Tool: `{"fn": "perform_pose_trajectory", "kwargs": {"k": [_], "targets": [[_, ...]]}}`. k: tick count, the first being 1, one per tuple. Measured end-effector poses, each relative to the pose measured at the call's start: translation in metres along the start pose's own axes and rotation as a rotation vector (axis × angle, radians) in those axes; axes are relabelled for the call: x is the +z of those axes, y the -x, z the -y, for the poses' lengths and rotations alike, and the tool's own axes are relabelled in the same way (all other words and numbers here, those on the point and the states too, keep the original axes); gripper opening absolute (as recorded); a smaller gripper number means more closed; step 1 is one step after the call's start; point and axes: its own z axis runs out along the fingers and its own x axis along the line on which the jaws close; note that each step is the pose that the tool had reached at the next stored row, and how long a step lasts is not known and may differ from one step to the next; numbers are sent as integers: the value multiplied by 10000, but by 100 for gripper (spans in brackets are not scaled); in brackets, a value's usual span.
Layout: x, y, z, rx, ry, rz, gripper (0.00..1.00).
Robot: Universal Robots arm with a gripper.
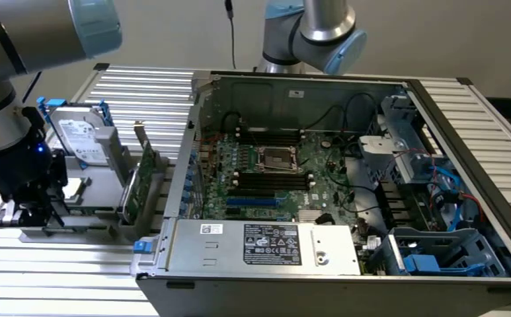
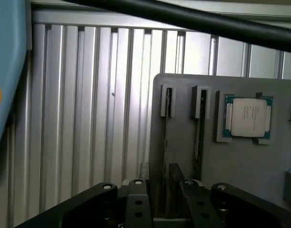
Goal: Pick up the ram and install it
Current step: 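Pick up the ram and move it above insertion slot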
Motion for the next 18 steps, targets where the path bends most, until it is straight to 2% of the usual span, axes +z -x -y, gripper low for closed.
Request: {"fn": "perform_pose_trajectory", "kwargs": {"k": [7, 11, 15, 18], "targets": [[127, 2, 10, 1, 0, 6, 31], [197, 5, 10, 22, -1, 35, 31], [244, 14, 3, 110, -2, 114, 31], [267, 19, -7, 183, -6, 222, 31]]}}
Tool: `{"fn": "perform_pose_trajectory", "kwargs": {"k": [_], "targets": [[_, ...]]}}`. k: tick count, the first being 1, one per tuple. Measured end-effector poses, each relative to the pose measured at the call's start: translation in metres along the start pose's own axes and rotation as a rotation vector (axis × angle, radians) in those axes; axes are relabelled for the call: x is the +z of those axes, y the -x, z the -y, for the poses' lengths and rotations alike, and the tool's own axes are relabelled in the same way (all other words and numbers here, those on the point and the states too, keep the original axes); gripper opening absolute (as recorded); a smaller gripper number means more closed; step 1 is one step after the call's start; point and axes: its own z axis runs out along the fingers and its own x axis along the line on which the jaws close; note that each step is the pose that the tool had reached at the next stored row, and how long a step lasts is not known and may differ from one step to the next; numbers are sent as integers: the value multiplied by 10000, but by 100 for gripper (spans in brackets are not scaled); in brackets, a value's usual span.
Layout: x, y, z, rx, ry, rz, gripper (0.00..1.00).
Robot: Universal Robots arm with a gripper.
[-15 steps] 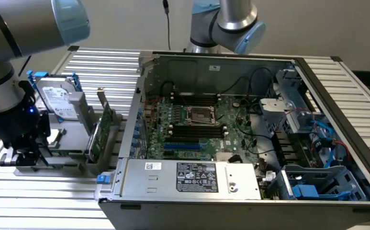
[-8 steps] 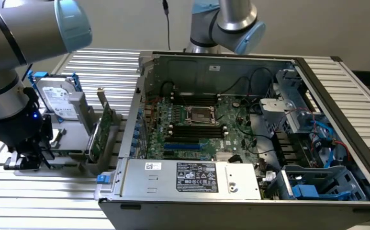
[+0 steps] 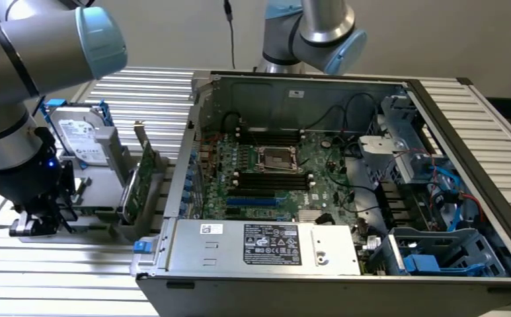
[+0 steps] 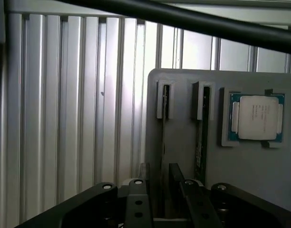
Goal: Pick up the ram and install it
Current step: 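Pick up the ram and move it above insertion slot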
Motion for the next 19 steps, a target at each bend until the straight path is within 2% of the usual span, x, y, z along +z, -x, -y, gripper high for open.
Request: {"fn": "perform_pose_trajectory", "kwargs": {"k": [2, 13, 19], "targets": [[12, 2, -8, 62, -2, 47, 31], [87, 5, -51, 438, 26, 80, 31], [145, 6, -52, 462, 24, 151, 31]]}}
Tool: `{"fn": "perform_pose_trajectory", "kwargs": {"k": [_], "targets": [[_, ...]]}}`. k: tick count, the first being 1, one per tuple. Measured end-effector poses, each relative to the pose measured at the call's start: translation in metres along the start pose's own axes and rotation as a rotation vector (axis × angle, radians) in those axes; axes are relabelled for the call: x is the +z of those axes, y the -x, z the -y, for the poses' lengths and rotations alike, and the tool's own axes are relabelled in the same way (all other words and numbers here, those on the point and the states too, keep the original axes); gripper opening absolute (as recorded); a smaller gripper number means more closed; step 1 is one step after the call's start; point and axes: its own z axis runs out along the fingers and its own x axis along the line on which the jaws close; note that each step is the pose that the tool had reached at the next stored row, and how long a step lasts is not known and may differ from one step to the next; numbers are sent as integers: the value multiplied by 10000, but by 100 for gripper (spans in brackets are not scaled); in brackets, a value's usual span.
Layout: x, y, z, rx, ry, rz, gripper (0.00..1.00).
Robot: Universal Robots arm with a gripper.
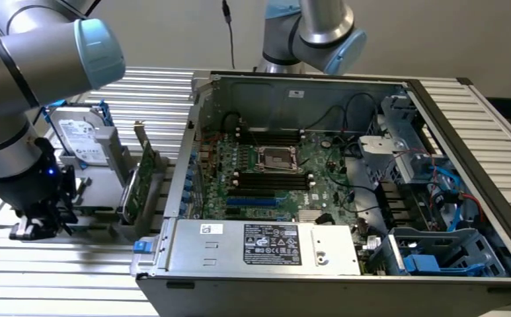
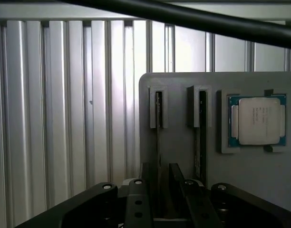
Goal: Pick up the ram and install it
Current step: 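Pick up the ram and move it above insertion slot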
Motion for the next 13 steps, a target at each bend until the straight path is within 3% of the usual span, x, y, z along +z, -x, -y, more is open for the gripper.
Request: {"fn": "perform_pose_trajectory", "kwargs": {"k": [7, 8, 10, 13], "targets": [[31, -1, 2, -3, 2, 44, 31], [32, -1, 2, -2, 3, 45, 29], [33, -1, 2, -4, 2, 49, 16], [33, -1, 2, -3, 1, 61, 14]]}}
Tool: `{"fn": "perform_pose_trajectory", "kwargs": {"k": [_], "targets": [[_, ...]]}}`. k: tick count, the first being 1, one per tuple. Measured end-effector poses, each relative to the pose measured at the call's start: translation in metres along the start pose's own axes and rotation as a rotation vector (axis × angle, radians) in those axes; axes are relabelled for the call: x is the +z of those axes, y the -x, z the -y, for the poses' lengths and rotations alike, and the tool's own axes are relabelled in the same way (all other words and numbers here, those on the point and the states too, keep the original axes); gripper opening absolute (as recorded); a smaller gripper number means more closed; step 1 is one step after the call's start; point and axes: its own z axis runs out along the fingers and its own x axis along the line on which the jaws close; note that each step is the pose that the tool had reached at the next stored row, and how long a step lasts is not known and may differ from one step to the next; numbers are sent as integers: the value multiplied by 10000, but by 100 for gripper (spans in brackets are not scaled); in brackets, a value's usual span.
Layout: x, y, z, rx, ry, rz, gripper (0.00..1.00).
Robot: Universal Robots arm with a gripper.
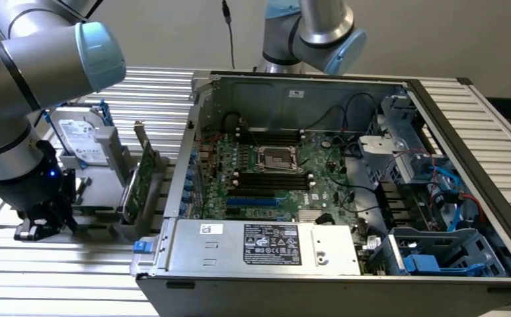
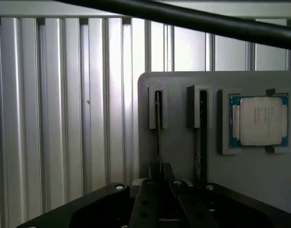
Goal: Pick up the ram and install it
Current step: 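Pick up the ram and move it above insertion slot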
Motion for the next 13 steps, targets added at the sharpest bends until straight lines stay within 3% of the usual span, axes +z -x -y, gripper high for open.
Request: {"fn": "perform_pose_trajectory", "kwargs": {"k": [3, 13], "targets": [[-32, 1, -2, -1, 0, 14, 14], [-483, 10, -22, -1, 2, 21, 14]]}}
